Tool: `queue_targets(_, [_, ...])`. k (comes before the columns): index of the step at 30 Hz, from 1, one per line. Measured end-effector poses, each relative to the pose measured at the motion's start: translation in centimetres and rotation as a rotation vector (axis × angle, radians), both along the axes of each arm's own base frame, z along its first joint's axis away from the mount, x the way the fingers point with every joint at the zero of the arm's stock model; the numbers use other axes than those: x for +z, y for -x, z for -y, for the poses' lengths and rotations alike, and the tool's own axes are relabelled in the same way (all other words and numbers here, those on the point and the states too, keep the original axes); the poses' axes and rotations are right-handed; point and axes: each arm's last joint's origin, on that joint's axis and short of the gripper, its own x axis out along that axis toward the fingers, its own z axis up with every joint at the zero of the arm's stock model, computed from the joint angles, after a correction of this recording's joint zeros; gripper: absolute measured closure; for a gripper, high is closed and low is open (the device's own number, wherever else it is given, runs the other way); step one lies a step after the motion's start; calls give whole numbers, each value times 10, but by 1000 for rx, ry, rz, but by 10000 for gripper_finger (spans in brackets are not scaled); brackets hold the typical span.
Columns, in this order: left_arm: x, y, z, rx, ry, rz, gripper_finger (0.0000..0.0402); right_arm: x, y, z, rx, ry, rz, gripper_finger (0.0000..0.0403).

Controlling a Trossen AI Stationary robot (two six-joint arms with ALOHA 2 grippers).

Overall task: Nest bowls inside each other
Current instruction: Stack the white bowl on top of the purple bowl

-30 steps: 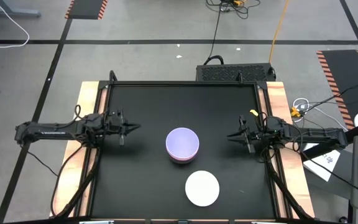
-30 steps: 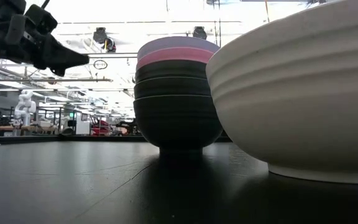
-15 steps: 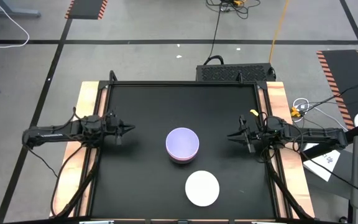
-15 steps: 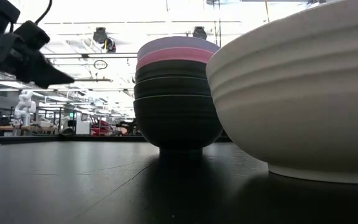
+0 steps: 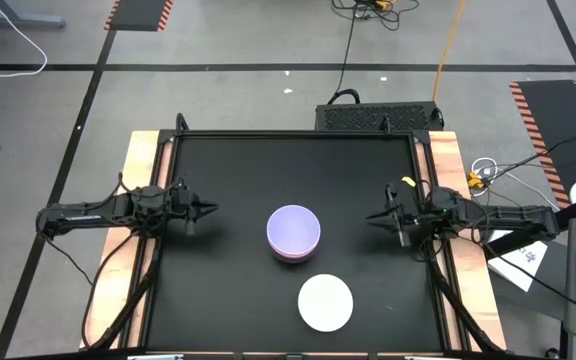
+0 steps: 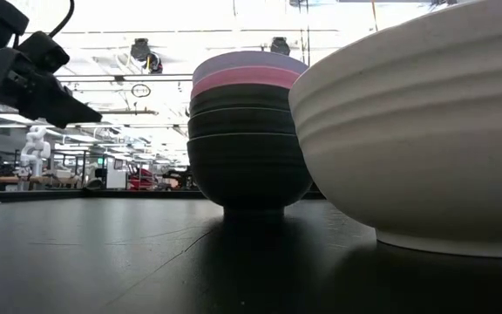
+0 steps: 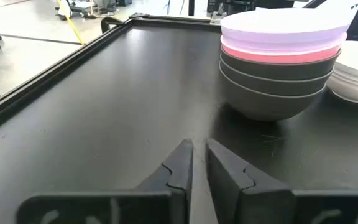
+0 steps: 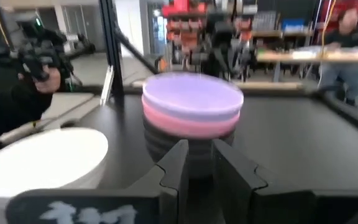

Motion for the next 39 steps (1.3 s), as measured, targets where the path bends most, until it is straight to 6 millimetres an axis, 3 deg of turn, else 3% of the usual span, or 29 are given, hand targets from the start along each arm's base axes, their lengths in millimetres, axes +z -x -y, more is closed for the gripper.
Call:
queue_targets(6, [0,0,0,3,3,-6,300,20,2,-3,118,-19,193,339])
queue_targets(12, [-2,-2,0,15,13,-32,244,16,0,-4,134,-66,119,317])
queue_targets(16, [-3,-3,-1,26,19,-44,213,40,-2,-3,137,-71,154,277])
queue_targets(23, [-3,-3,-1,30,25,-41,179,75,-15,-4,143,-77,48,216])
queue_targets(31, [-3,-3,-1,38,25,-42,173,128,-30,-17,182,-45,-148,200])
queue_targets(34, [-3,-3,-1,38,25,-42,172,133,-37,-25,151,-47,-266,200])
queue_targets(39, [-3,-3,-1,38,24,-43,172,123,-53,-43,161,-79,-400,200])
